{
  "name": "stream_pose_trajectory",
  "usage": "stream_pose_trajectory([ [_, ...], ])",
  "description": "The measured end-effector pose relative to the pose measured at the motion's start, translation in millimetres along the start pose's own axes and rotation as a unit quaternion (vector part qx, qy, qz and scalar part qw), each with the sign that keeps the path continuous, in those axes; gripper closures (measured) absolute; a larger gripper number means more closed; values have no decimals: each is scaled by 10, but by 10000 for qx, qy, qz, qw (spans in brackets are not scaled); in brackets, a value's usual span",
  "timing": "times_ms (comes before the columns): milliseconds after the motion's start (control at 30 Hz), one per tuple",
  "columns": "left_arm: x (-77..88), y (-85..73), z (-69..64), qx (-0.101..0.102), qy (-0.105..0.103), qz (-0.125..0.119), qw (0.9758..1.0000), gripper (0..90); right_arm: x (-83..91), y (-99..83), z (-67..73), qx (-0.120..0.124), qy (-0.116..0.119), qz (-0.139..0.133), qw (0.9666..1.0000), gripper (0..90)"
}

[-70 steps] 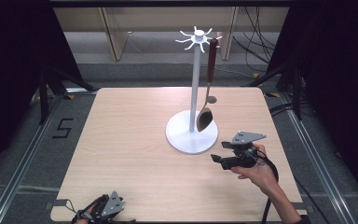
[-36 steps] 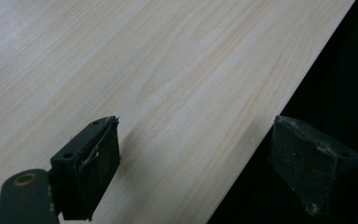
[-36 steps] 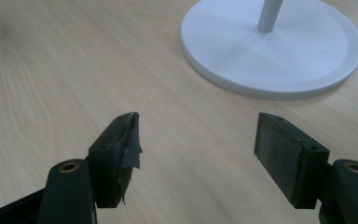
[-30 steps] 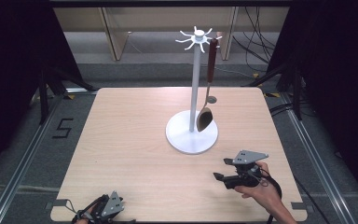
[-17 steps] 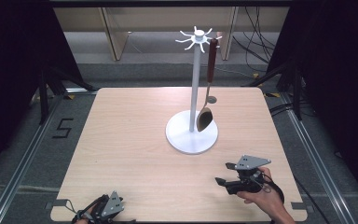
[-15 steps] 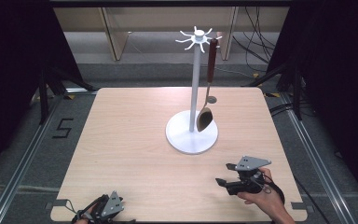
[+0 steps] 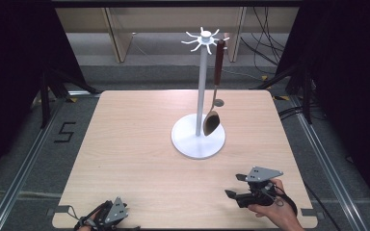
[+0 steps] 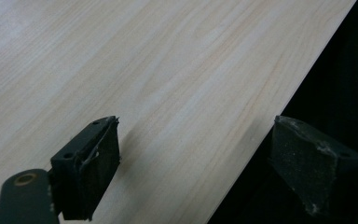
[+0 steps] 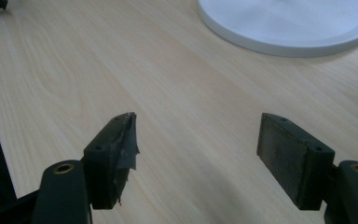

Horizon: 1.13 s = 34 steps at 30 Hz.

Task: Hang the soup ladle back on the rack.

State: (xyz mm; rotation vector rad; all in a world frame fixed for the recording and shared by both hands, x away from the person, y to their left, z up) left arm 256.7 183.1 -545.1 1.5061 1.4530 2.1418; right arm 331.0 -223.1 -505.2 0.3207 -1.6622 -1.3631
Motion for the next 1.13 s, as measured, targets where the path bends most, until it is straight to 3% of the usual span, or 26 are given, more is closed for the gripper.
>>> stream_pose_trajectory([
  [67, 0, 0, 0, -2, 1, 4, 10000, 153, 26, -38, 30, -124, 31, 93, 9999, 285],
  [167, -1, -1, 0, 5, -4, 1, 10000, 152, 45, -68, 23, -12, 53, 119, 9999, 285],
  [233, -2, -3, 1, 19, 10, 4, 10000, 153, 64, -89, 59, -202, 24, 153, 9997, 284],
  [267, -2, -3, 1, 22, 11, 1, 10000, 153, 68, -92, 36, -34, 48, 148, 9999, 283],
  [533, 0, -1, 3, 19, 8, -10, 10000, 152, 98, -136, 82, -19, 42, 270, 9996, 283],
  [1133, -5, -1, 6, 24, 26, -3, 10000, 152, 144, -135, 28, 55, -177, 67, 9998, 286],
])
Point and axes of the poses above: each handheld gripper's, and its own axes: x roughly backward along the jaws, y roughly out of its top, z roughly to its left, the point moved 4 cm from there along -x, roughly forward along the jaws, and after that the axes turned 11 degrees about -z, right-handed, at the moved point
